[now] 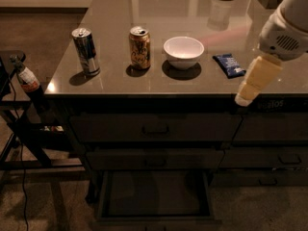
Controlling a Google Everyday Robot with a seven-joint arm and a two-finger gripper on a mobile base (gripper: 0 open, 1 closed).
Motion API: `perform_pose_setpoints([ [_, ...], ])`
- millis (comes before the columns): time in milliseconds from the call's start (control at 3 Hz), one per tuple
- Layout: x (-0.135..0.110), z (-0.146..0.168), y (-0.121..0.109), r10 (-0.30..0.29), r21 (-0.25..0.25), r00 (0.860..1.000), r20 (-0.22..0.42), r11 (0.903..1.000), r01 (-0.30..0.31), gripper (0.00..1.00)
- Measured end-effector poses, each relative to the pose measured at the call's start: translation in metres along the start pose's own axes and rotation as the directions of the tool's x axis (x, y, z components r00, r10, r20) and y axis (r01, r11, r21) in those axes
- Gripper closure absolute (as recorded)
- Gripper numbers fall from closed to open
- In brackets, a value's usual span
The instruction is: Place rxbar blueberry into bottom drawer
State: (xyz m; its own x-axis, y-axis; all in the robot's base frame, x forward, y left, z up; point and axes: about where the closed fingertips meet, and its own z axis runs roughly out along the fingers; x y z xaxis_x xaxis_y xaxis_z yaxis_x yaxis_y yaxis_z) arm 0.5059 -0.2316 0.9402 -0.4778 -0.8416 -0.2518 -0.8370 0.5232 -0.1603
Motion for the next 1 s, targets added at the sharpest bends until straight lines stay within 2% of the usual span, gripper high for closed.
perform_pose_setpoints([
  [667,-0.008,0.009,-0.005,0.026,0.014,1.000,0.013,0.9996,-0.026,0.00],
  [1000,-0.021,0.022,-0.026,0.109,0.023,0.993,0.036,0.9937,-0.110,0.00],
])
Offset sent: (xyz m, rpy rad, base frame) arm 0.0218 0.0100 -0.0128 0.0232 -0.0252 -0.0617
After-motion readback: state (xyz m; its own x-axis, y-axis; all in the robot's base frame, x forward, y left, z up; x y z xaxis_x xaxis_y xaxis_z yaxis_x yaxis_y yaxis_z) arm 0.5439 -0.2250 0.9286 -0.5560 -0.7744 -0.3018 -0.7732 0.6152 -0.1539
